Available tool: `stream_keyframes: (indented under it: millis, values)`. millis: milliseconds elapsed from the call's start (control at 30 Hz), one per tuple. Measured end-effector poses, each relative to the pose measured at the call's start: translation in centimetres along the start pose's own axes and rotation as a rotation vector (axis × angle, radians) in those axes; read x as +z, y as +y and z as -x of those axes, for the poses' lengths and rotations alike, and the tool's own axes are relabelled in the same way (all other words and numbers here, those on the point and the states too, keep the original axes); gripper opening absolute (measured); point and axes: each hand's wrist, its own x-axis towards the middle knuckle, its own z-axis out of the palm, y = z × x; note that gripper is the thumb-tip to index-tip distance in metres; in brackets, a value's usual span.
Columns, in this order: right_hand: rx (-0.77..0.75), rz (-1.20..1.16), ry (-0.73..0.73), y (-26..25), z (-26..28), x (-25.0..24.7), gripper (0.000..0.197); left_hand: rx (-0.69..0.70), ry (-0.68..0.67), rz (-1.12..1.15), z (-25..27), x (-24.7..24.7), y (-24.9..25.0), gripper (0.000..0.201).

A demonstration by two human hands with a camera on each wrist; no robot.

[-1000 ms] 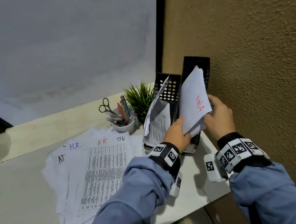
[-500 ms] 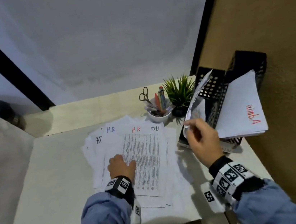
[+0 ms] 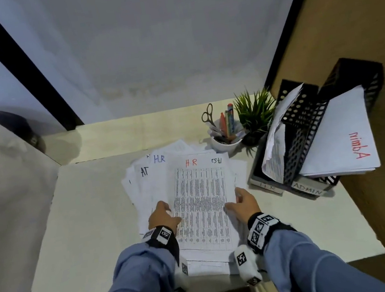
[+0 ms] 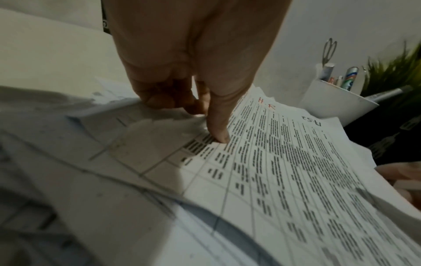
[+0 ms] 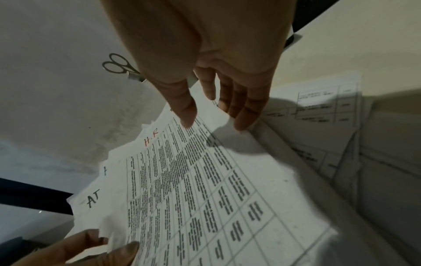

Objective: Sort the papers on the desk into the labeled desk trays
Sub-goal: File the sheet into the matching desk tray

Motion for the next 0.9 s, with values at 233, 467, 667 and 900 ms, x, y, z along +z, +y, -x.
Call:
stream_keyframes:
  millis: [233,467,667,900]
  values:
    - [0.02,-0.193,0.063,-0.1,-1.2,0.2,0.072,0.166,0.027,0.252,1.2,-0.2,-0.9,0.041]
    - [0.084,-0.329,0.048,-0.6,-1.5,-0.2,0.022,0.093,0.11,0.434,1.1,-1.7,-1.1,0.041]
    - [0.078,-0.494,0.063,0.7,-2.2,1.5,0.047,-0.047,0.274,0.193,-1.8,-3.0,-1.4,0.024]
    - [0.072,-0.514,0.048,1.3,-2.3,2.0,0.05,-0.197,0.112,0.31,-2.2,-3.2,-0.8,0.052]
